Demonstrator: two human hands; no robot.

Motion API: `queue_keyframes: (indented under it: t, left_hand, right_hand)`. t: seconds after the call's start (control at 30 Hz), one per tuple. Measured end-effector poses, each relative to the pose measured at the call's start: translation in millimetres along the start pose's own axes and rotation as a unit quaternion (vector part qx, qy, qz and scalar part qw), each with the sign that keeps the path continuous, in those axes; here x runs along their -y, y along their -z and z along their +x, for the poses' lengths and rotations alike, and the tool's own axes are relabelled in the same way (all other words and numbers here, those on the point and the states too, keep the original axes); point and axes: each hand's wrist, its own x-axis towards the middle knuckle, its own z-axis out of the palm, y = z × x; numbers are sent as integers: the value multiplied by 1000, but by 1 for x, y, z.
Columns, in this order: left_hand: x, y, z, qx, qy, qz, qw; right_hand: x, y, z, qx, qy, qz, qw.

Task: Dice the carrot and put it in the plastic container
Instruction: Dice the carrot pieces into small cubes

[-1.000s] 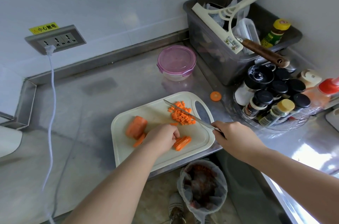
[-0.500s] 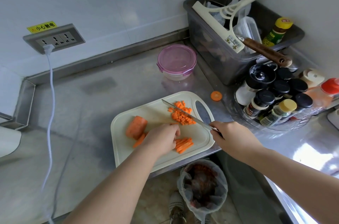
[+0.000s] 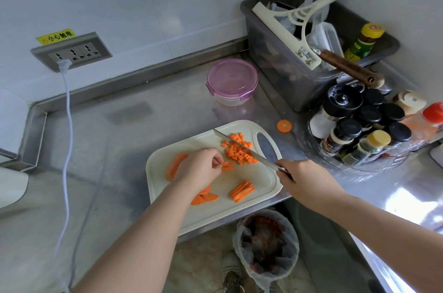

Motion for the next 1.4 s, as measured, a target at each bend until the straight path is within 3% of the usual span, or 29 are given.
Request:
queue_keyframes:
  t: [0.1, 0.4, 0.53, 0.67, 0.9, 1.4]
  left_hand:
    - [0, 3, 9, -28, 2, 4, 1000]
    - [3, -10, 18, 37, -34, 3, 999]
    - [2, -12, 16, 64, -59, 62, 994]
    - [-3, -17, 12, 36, -43, 65, 996]
    - [-8, -26, -1, -35, 70, 13, 997]
    - [-9, -33, -8, -88, 73, -37, 993]
  right_hand:
    - [1, 1, 0, 4, -4, 3, 1000]
    - [1, 2, -1, -6, 3, 8, 1000]
    - [1, 0, -1, -6, 3, 6, 1000]
    - [2, -2, 0, -1, 5, 0, 1000]
    - [9, -9, 10, 36, 7, 4, 999]
    - [15, -21, 20, 81, -27, 4, 996]
